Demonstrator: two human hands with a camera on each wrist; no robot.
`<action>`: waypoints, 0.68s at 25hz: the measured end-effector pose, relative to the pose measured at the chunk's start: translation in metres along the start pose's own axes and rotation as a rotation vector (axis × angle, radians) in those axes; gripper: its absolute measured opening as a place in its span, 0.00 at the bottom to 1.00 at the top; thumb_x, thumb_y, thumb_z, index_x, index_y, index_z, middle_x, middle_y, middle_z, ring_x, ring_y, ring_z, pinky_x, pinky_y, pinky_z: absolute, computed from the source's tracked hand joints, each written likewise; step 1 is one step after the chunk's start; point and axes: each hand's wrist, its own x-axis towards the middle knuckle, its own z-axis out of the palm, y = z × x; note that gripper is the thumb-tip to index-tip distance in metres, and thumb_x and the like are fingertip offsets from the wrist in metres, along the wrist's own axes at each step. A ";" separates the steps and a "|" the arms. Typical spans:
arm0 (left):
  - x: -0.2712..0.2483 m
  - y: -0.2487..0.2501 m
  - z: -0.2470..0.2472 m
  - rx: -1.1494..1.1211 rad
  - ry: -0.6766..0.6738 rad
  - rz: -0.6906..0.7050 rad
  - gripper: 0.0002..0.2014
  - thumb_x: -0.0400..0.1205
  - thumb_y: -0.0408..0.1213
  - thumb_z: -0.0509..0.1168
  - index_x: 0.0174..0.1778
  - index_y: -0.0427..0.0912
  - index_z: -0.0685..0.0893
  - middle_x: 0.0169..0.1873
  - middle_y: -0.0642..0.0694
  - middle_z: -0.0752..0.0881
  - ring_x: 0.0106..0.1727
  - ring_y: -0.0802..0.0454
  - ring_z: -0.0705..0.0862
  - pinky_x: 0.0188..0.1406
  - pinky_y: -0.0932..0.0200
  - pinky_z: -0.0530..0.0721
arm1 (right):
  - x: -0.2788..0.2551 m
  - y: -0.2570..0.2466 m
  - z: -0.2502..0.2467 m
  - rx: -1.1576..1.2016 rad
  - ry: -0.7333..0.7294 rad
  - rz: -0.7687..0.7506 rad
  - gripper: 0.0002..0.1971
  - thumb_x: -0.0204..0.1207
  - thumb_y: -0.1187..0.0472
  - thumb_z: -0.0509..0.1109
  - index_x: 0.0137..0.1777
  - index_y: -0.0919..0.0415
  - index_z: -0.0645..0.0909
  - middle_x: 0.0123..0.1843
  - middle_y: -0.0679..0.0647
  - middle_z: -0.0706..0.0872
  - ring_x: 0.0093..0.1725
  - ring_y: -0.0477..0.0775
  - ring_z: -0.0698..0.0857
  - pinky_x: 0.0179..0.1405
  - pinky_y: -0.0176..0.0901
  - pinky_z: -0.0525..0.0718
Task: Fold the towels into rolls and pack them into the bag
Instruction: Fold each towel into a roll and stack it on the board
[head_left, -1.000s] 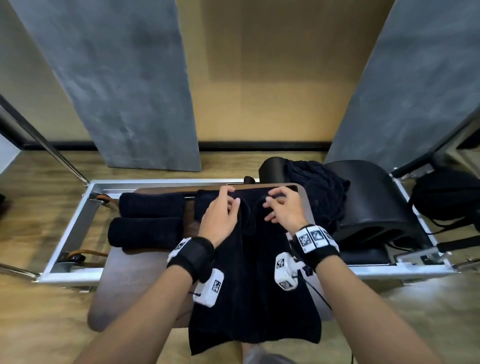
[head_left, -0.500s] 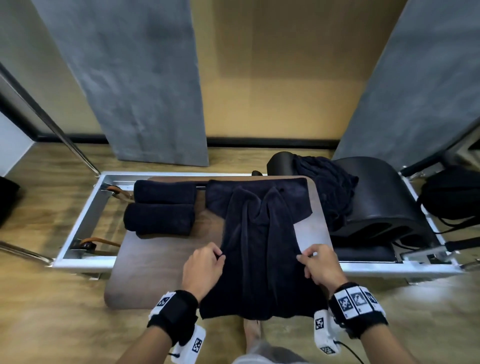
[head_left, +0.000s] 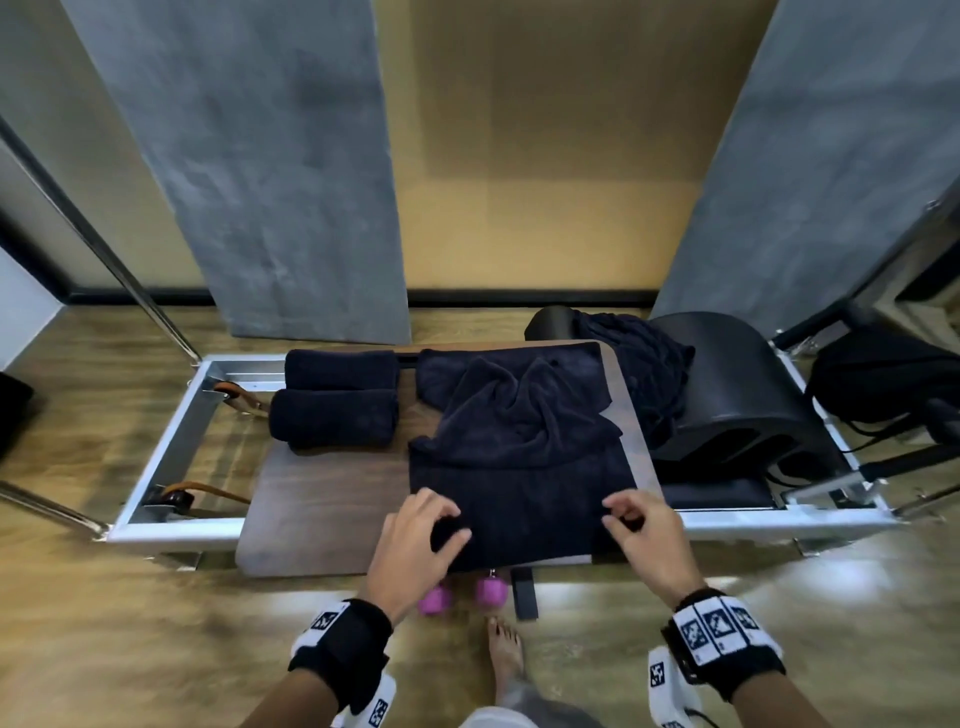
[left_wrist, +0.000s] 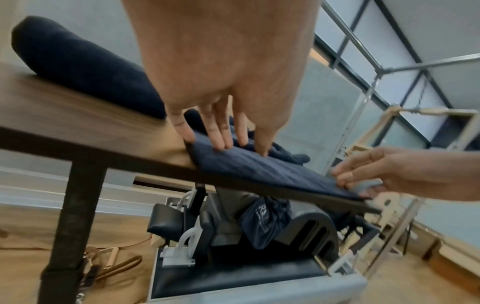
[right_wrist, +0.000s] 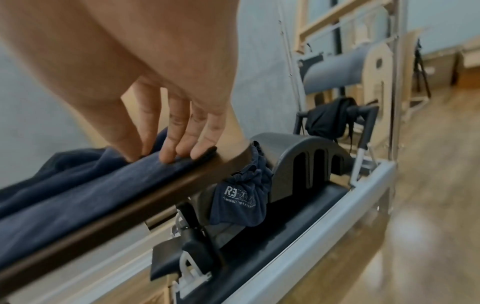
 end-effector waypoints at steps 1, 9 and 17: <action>-0.009 -0.002 0.001 0.099 -0.096 0.019 0.19 0.80 0.62 0.73 0.62 0.60 0.81 0.61 0.68 0.76 0.65 0.66 0.75 0.63 0.53 0.75 | -0.009 0.002 0.003 -0.073 -0.023 -0.063 0.10 0.74 0.62 0.84 0.48 0.47 0.88 0.49 0.45 0.86 0.54 0.53 0.85 0.56 0.43 0.84; -0.023 -0.020 -0.018 0.150 -0.082 0.095 0.03 0.84 0.40 0.75 0.49 0.53 0.90 0.64 0.66 0.86 0.67 0.62 0.83 0.66 0.55 0.72 | -0.039 0.010 -0.001 -0.383 -0.120 -0.207 0.25 0.71 0.64 0.85 0.67 0.49 0.86 0.64 0.42 0.74 0.67 0.47 0.77 0.66 0.35 0.76; 0.024 -0.012 -0.040 -0.226 0.181 0.022 0.04 0.90 0.47 0.68 0.53 0.64 0.86 0.46 0.67 0.90 0.47 0.66 0.89 0.45 0.65 0.84 | -0.002 0.008 -0.032 -0.135 -0.161 -0.176 0.17 0.76 0.70 0.81 0.46 0.43 0.87 0.46 0.42 0.90 0.51 0.47 0.89 0.57 0.52 0.87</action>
